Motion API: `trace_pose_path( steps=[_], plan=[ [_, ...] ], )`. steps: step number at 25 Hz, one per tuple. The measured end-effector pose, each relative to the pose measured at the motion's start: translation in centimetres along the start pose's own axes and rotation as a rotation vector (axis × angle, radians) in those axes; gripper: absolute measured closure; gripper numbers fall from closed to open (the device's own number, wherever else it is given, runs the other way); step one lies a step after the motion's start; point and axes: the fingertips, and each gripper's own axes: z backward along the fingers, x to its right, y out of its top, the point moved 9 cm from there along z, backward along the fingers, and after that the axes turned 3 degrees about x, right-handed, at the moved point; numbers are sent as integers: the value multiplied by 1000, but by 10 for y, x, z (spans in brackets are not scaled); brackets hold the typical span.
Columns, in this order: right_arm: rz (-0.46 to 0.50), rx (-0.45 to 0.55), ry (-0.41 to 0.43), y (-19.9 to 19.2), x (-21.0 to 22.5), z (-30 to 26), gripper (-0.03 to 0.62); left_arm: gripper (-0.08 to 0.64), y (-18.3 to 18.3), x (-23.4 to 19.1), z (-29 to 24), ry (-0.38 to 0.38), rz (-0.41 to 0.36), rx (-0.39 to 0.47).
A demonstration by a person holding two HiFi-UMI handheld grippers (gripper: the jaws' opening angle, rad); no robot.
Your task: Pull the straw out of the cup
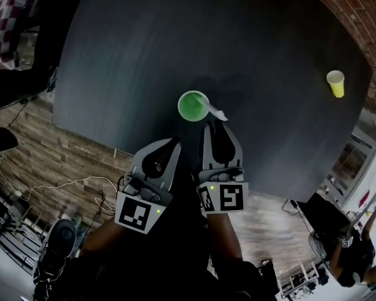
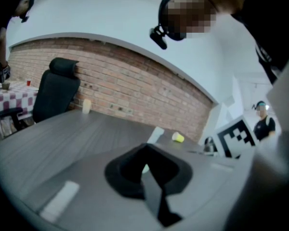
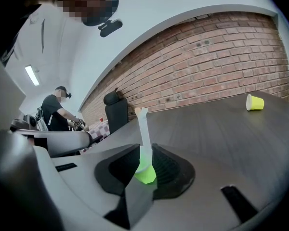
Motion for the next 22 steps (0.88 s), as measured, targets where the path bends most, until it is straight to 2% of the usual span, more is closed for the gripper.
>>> trace_pose_path(
  steps=[22],
  plan=[
    [30,-16,22,1,6,-26,510,555,-5,-15,-15,32,13,-9]
  ],
)
